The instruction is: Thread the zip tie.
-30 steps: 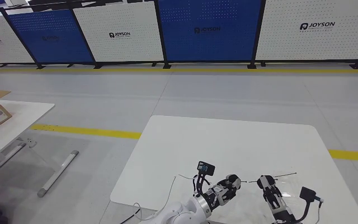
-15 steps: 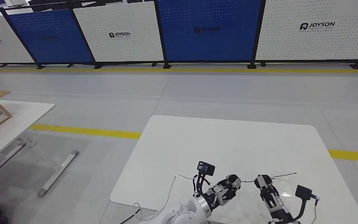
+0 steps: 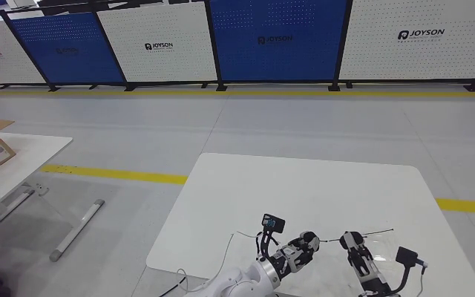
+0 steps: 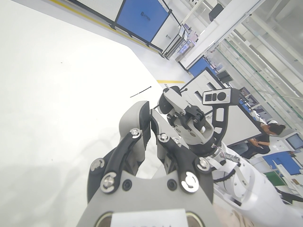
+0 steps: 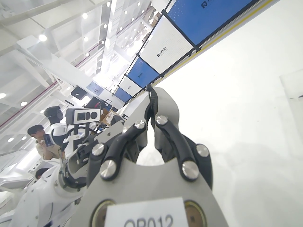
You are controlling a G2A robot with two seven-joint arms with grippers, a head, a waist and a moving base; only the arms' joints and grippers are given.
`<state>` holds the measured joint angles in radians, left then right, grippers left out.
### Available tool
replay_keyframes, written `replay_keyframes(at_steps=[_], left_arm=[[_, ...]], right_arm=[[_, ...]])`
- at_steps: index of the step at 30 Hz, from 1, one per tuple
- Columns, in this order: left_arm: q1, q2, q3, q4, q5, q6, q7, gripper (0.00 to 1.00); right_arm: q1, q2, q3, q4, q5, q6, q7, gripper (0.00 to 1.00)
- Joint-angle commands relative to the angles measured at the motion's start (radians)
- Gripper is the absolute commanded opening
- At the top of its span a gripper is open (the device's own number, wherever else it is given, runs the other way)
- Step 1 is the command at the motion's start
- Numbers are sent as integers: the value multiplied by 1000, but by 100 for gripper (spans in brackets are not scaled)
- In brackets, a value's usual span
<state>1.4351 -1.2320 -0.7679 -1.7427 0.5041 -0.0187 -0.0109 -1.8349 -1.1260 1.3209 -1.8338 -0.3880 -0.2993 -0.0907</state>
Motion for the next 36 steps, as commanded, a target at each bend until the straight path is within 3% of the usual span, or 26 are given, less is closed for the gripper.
replay_keyframes(at_steps=[1, 21, 36], left_arm=[[1, 0, 0, -2, 1, 4, -6, 0], [4, -3, -5, -5, -28, 10, -2, 0], [4, -3, -5, -5, -28, 10, -2, 0]], right_arm=[[-3, 0, 5, -2, 0, 0, 3, 0], [12, -9, -4, 2, -32, 39, 28, 0], [-10, -13, 24, -5, -31, 1, 34, 0]])
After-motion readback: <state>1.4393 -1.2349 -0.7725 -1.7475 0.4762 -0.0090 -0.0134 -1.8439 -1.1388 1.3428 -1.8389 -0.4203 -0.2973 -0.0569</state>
